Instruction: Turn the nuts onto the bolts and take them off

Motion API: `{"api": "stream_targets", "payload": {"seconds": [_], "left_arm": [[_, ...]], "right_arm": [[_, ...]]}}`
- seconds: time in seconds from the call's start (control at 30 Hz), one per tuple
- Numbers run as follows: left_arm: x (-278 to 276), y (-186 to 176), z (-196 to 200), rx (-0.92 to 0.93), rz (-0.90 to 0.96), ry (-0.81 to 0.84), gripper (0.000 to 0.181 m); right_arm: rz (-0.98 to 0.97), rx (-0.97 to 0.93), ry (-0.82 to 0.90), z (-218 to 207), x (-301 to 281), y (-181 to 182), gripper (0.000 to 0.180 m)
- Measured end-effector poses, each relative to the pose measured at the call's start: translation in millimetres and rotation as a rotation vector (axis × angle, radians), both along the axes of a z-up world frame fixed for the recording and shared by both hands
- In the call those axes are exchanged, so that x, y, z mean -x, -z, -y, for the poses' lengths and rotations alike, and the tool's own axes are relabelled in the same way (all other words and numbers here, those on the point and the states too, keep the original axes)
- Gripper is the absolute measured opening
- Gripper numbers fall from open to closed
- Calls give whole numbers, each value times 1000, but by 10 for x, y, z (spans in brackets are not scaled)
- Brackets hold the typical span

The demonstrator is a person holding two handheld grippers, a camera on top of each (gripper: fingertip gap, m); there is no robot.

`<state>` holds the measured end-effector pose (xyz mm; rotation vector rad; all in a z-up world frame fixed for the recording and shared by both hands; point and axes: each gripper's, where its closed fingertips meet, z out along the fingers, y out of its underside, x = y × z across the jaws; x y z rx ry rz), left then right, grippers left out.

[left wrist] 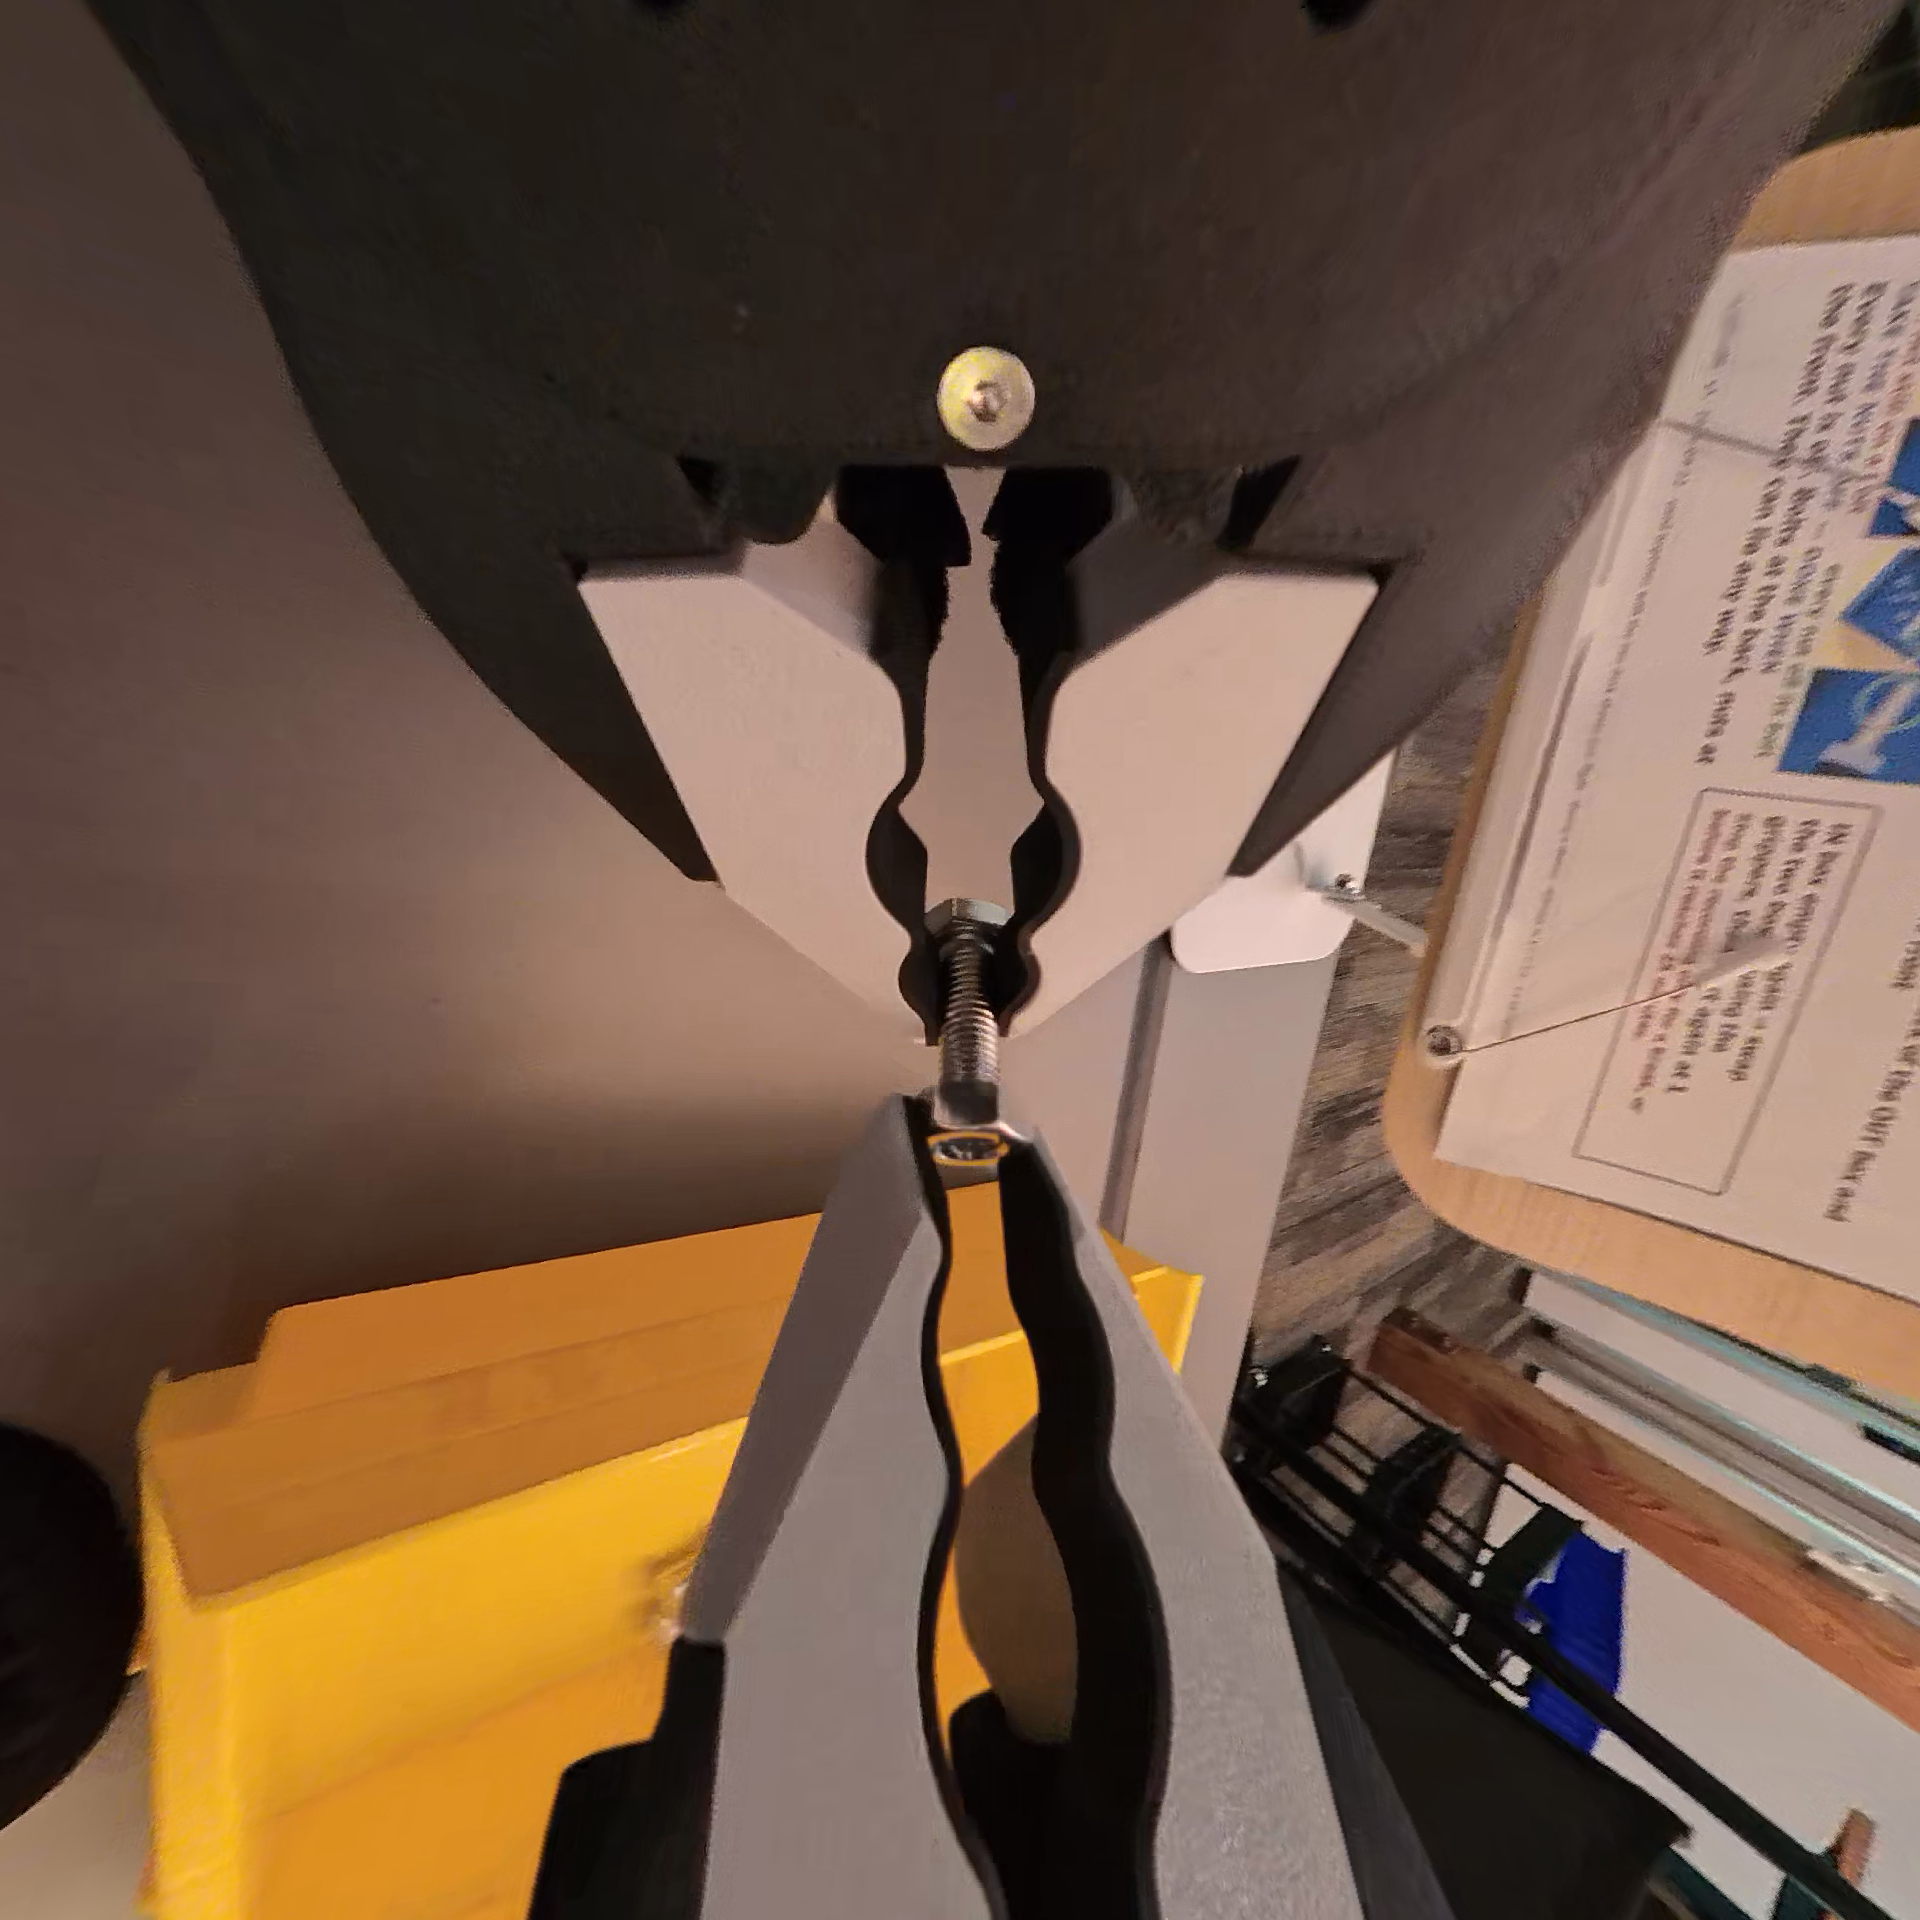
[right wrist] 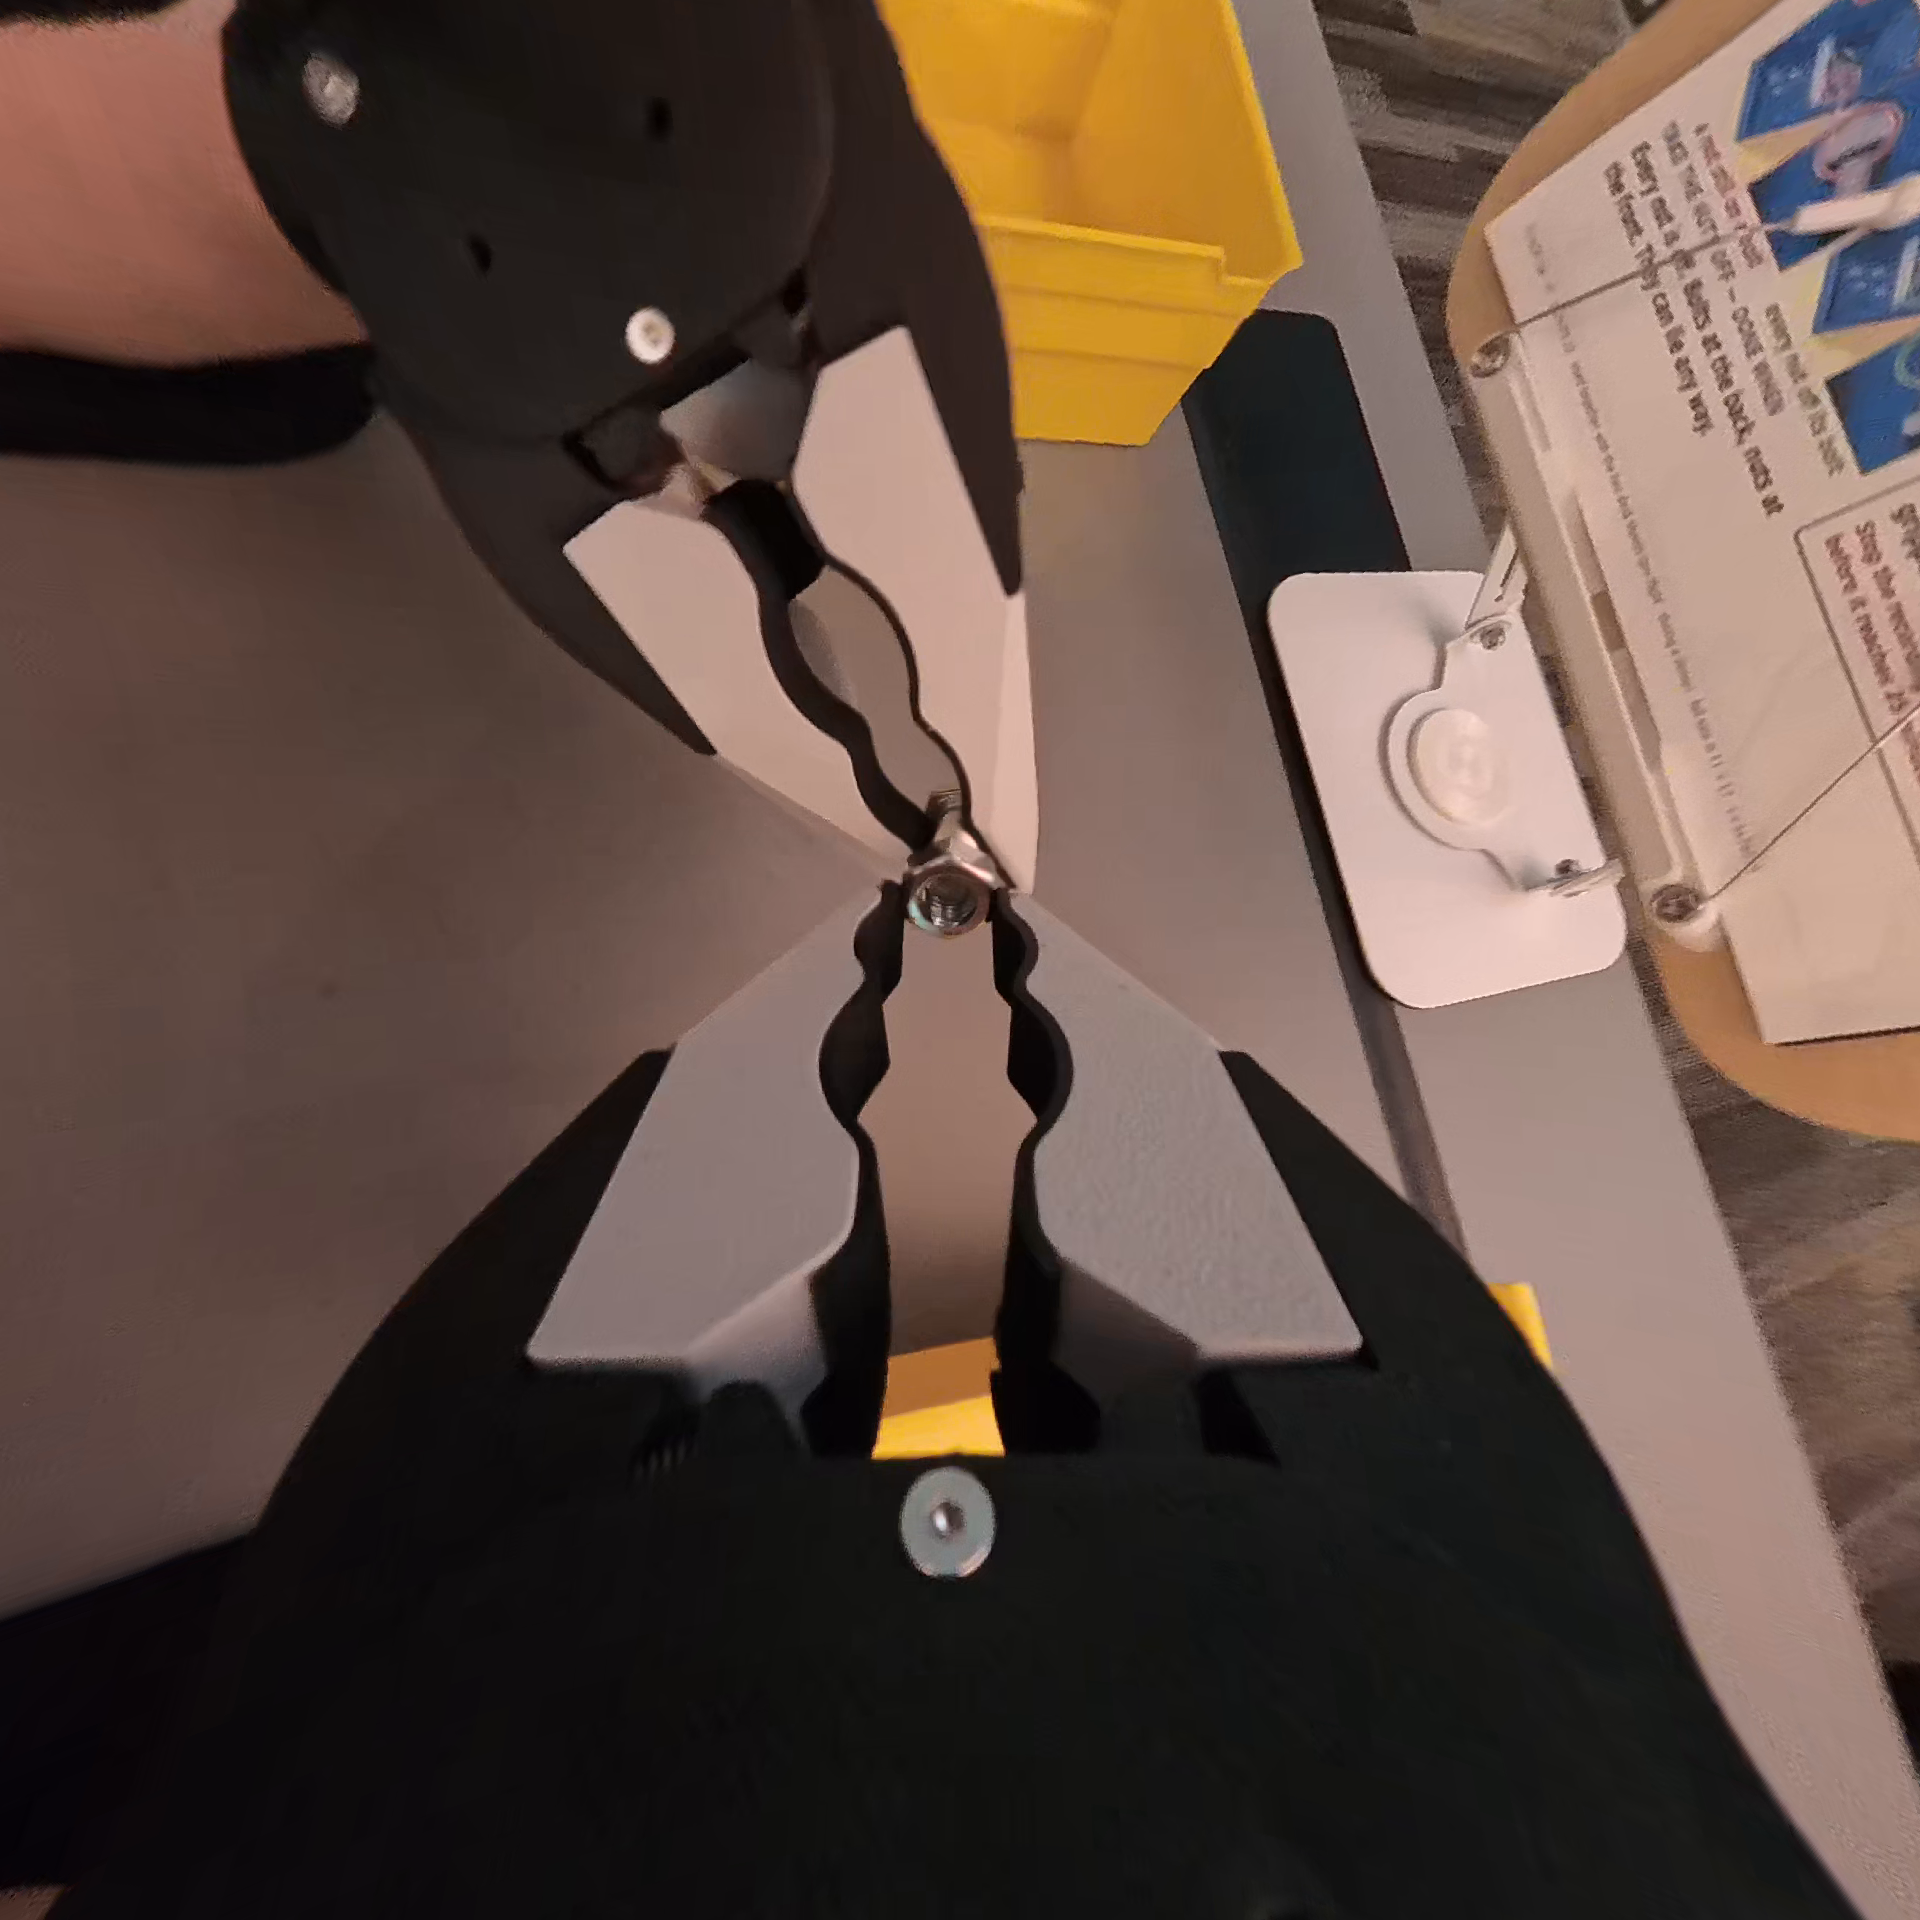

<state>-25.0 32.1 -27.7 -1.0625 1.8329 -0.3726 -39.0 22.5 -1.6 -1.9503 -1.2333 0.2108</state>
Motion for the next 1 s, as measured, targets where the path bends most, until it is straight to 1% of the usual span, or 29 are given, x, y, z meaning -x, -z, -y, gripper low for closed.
{"api": "stream_targets", "payload": {"seconds": [0.13,0.33,0.47,0.53,0.63,0.73,0.8,0.9,1.0], "left_arm": [[5,-90,-77,-57,31,-56,7],[34,-233,-212,-194,69,-160,7],[63,-301,-277,-228,91,-201,7],[77,-287,-265,-263,65,-183,7],[88,-291,-262,-328,47,-178,7],[87,-265,-228,-333,25,-161,7],[83,-268,-222,-299,33,-160,7],[83,-317,-195,-203,74,-148,7],[85,-356,-138,-123,97,-120,7]], "right_arm": [[-129,72,70,-55,6,-78,16],[-316,200,187,-144,26,-164,15],[-417,263,243,-188,62,-208,15],[-401,284,225,-161,73,-175,15],[-371,263,194,-146,74,-170,15],[-258,157,134,-132,65,-159,15],[-192,79,104,-135,61,-175,16],[-156,-40,46,-133,80,-260,16],[-132,-99,5,-101,90,-308,16]]}}
